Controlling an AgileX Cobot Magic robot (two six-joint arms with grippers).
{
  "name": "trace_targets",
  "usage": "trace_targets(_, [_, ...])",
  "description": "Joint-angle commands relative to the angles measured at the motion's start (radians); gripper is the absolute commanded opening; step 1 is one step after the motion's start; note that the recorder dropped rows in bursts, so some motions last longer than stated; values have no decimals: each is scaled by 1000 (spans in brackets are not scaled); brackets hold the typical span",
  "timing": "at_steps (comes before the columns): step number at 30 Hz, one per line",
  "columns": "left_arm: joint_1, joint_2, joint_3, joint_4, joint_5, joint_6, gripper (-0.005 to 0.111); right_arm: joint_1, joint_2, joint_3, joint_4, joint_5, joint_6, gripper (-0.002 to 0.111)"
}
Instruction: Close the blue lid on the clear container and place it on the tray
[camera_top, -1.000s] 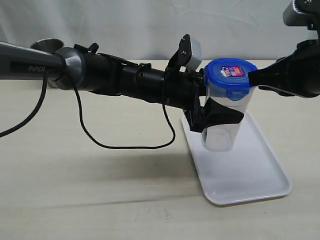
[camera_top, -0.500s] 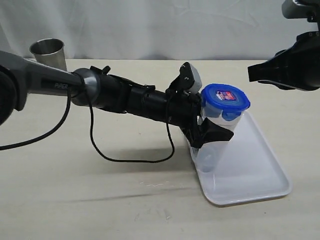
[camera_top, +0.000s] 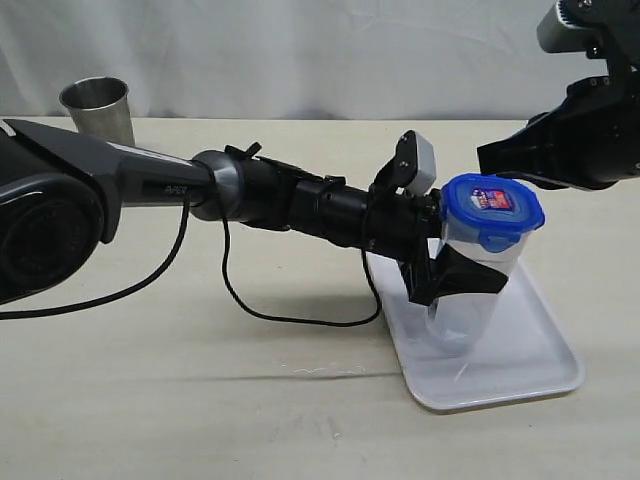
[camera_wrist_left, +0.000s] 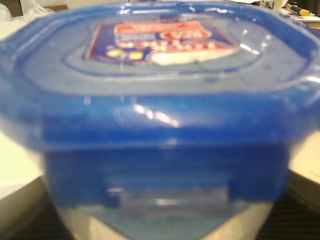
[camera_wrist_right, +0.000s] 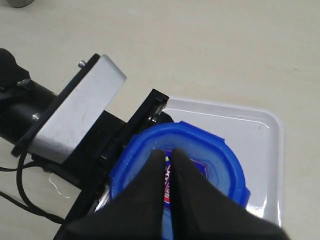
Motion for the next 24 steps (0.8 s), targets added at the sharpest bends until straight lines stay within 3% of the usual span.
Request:
trace_targets(1, [-2, 11, -10, -16, 37, 32, 0, 2, 5, -9, 21, -7, -20, 4])
trace_targets(10, [-2, 13, -10, -10, -53, 32, 0, 2, 34, -7, 21, 70, -16, 4])
trace_targets(22, [-2, 13, -10, 32, -8, 32, 0, 2, 110, -7, 18, 111, -16, 4])
trace_targets(24, [-2, 13, -10, 27, -8, 22, 10, 2, 106, -9, 18, 111, -16, 4])
